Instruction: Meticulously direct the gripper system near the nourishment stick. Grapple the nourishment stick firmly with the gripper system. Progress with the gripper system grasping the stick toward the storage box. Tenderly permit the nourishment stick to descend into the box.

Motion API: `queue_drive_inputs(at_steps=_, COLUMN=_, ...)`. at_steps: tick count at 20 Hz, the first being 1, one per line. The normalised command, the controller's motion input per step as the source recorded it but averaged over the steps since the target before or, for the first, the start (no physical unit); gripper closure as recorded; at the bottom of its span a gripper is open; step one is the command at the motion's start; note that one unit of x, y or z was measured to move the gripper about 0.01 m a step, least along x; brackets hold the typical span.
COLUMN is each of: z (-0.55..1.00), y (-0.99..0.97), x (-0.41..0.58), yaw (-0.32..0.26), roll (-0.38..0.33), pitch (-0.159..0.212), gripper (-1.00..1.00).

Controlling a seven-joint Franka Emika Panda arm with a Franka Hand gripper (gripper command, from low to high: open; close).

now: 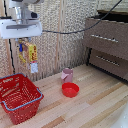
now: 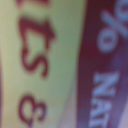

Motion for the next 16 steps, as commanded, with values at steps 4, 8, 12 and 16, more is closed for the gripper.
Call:
queue_drive_inputs(at_steps=4, z=-0.28, y=0.58, x=0.0, yaw=0.092, roll=-0.081, pitch=0.0, gripper=1.0)
queue_drive_inputs(at_steps=8, z=-0.32, y=0.4, x=0.001, yaw=0.098, roll=-0.076, pitch=0.0, gripper=1.0)
queue_drive_inputs(at_steps=12, z=-0.23, y=0.12, x=0.064, yaw=0.101, roll=-0.05, pitch=-0.017, gripper=1.0)
queue_drive_inputs(at_steps=16, z=-0.17, y=0.04, x=0.1, yaw=0.093, roll=-0.048, pitch=-0.088, gripper=1.0)
